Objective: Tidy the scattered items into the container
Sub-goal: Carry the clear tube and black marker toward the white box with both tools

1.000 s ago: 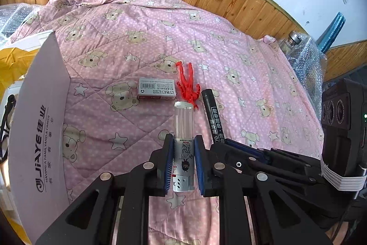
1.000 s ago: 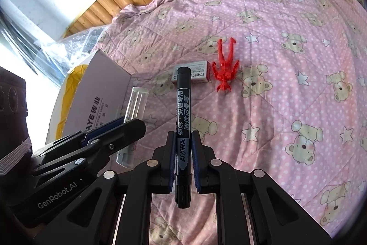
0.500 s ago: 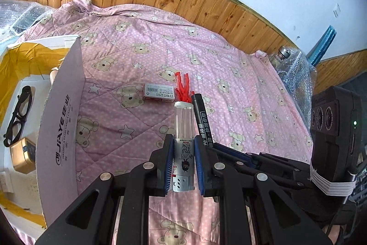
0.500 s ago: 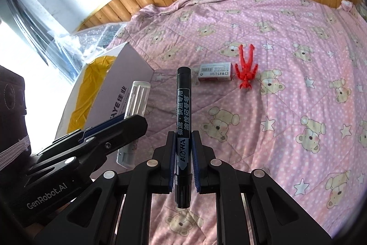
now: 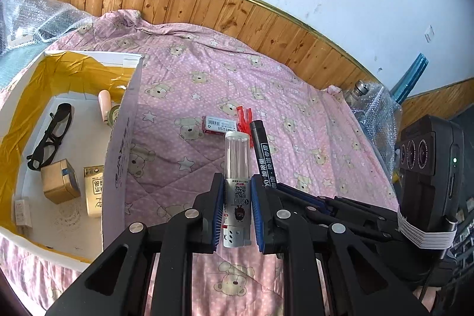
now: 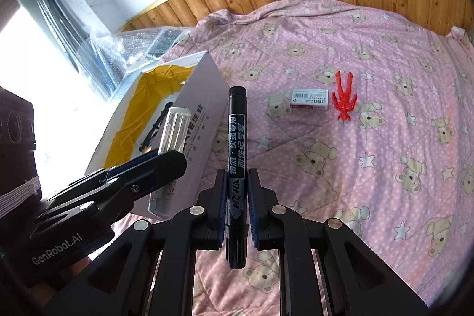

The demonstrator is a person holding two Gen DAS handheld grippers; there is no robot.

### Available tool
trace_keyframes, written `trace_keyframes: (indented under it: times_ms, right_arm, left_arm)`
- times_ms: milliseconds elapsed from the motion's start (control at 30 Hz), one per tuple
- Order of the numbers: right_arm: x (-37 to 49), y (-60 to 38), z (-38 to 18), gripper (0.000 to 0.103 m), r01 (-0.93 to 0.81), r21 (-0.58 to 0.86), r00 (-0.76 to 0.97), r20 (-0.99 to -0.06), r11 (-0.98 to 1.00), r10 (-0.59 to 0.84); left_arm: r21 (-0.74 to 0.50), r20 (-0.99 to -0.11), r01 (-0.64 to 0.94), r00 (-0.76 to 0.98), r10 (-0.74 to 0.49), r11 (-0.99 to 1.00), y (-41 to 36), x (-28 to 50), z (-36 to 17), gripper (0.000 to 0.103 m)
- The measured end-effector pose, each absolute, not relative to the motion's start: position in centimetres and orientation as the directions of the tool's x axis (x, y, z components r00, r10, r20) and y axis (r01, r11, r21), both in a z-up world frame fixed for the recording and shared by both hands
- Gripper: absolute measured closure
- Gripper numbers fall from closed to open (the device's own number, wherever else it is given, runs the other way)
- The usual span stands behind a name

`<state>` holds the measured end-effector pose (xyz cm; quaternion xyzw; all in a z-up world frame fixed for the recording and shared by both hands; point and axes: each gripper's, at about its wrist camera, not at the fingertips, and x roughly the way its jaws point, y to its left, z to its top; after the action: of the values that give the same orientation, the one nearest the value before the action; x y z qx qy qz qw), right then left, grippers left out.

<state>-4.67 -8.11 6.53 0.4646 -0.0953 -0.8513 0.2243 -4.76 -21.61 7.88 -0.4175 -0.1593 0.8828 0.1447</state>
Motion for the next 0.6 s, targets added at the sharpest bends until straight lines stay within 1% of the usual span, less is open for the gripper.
trace_keyframes:
  times_ms: [600]
  right_arm:
    - [-2.3, -14.1, 9.4, 0.089, 0.405, 0.32, -0.465, -0.734, -0.856, -0.495]
  left_arm:
    - [-0.469, -0.615, -0.072, -0.689, 0.384, -0.88, -27.8, -0.4, 10.3, 0.084]
